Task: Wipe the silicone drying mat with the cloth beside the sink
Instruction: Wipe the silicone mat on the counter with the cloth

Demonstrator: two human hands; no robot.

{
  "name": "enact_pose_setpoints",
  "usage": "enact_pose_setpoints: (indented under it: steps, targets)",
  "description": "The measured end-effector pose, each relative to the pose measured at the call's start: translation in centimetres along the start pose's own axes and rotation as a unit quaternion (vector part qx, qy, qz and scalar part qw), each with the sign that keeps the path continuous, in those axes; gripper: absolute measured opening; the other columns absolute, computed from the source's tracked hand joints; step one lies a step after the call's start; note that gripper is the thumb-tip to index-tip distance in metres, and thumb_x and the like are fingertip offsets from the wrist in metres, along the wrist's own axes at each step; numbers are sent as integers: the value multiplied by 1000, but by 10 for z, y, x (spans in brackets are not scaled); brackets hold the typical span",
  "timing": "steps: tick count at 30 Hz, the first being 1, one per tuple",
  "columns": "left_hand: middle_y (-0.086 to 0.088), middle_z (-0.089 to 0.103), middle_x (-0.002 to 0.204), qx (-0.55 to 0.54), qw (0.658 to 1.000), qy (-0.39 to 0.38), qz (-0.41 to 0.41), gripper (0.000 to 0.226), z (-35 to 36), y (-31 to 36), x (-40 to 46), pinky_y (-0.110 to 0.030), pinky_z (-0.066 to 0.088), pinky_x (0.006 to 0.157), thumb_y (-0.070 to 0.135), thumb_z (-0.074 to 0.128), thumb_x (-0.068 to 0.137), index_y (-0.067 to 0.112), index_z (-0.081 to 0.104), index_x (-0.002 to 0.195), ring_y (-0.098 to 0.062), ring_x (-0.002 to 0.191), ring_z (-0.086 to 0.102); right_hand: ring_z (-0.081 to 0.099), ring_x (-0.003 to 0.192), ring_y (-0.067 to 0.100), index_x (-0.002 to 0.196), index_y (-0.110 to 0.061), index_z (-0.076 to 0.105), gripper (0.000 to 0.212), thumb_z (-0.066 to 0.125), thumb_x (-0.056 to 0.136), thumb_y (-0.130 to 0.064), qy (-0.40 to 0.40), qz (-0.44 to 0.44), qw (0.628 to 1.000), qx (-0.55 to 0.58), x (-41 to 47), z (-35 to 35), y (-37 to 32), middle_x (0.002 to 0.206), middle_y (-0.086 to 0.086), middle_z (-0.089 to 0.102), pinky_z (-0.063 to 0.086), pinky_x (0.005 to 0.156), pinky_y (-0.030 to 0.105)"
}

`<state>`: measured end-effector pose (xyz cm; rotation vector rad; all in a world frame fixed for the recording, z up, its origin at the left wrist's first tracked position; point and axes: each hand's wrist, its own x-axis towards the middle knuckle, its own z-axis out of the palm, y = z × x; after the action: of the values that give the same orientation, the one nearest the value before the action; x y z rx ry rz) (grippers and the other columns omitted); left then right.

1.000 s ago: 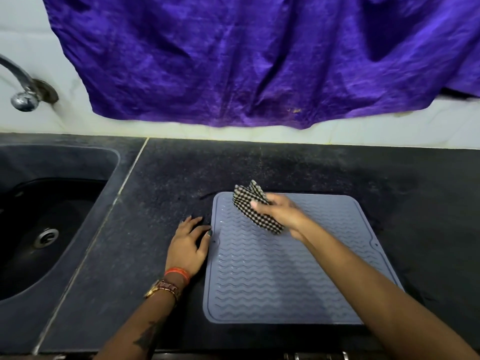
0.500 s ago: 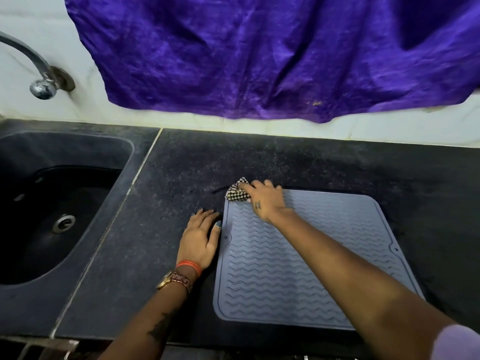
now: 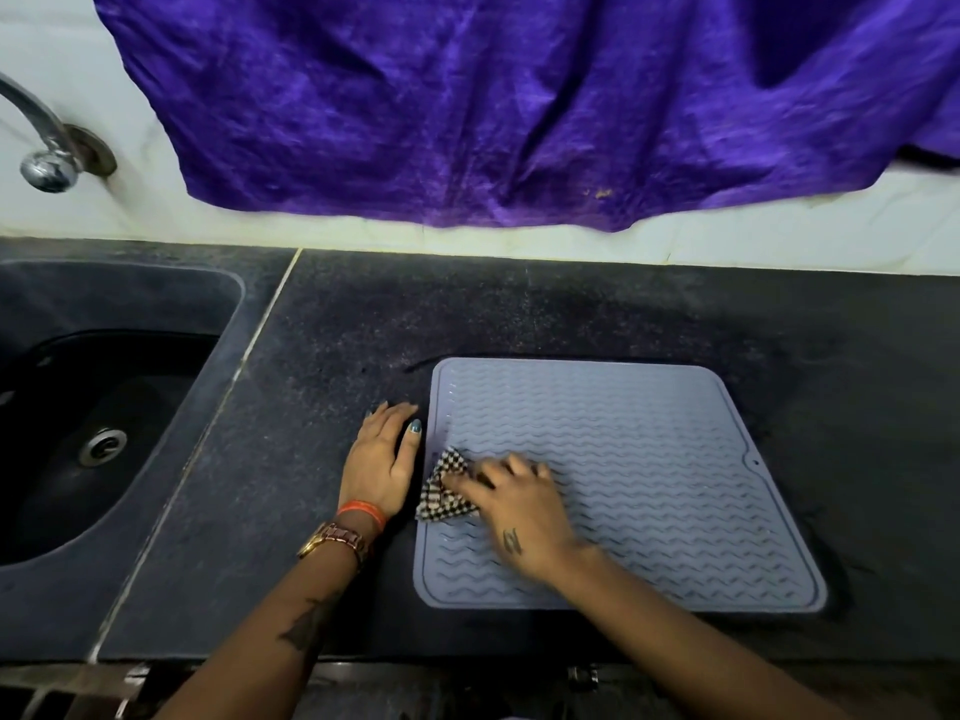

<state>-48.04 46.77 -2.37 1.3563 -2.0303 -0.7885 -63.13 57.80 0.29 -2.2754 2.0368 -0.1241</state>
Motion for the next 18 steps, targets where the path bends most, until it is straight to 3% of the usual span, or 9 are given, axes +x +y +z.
enact_pose_setpoints:
  steps: [3, 5, 8, 11, 13, 16, 18]
  targets:
    - [-10, 50, 137, 19, 1000, -10, 10, 53, 1, -2, 0, -36, 18, 117, 38, 33, 87, 10, 54, 127, -26, 136, 32, 42, 116, 27, 134, -40, 34, 66, 56, 78, -13, -18, -26, 999, 4, -27, -4, -14, 129, 0, 49, 35, 90, 45]
    - [-10, 50, 137, 38, 999, -15, 21, 53, 1, -3, -1, -36, 18, 117, 39, 34, 87, 11, 53, 127, -26, 137, 32, 58, 96, 19, 122, -45, 49, 68, 70, 59, -27, -9, -59, 998, -21, -46, -5, -19, 110, -8, 62, 47, 76, 35]
    - [-8, 48, 139, 70, 997, -22, 35, 58, 2, -4, -2, -36, 17, 117, 45, 32, 86, 13, 52, 130, -25, 137, 31, 63, 76, 9, 112, -49, 58, 71, 73, 42, -43, -49, -87, 995, -21, -65, -2, -22, 94, -17, 66, 49, 62, 22]
    - [-7, 46, 141, 105, 993, -32, 46, 69, 3, -5, -1, -36, 17, 117, 56, 24, 83, 15, 48, 134, -26, 138, 29, 62, 80, 6, 114, -52, 56, 60, 68, 55, -49, -33, -121, 992, -17, -77, -1, -14, 99, -20, 65, 48, 67, 21]
    - [-7, 44, 143, 126, 990, -38, 48, 64, 4, -5, -1, -36, 16, 117, 52, 29, 85, 16, 44, 136, -26, 139, 28, 61, 90, 5, 119, -53, 51, 52, 63, 69, -44, -33, -151, 988, -23, -78, -10, -4, 106, -22, 63, 46, 75, 22]
    - [-6, 41, 145, 144, 987, -46, 50, 61, 6, -6, -1, -37, 15, 118, 48, 34, 85, 19, 42, 138, -26, 140, 26, 52, 110, 6, 127, -47, 47, 47, 54, 85, -28, -107, -143, 968, 178, -66, -25, 17, 122, -16, 59, 37, 91, 26]
    - [-6, 41, 145, 152, 986, -52, 53, 61, 6, -6, -1, -38, 15, 118, 50, 34, 85, 20, 42, 138, -26, 140, 25, 51, 113, 3, 129, -40, 49, 42, 54, 89, -32, -98, -96, 957, 254, -47, -35, 36, 126, -10, 60, 36, 96, 19]
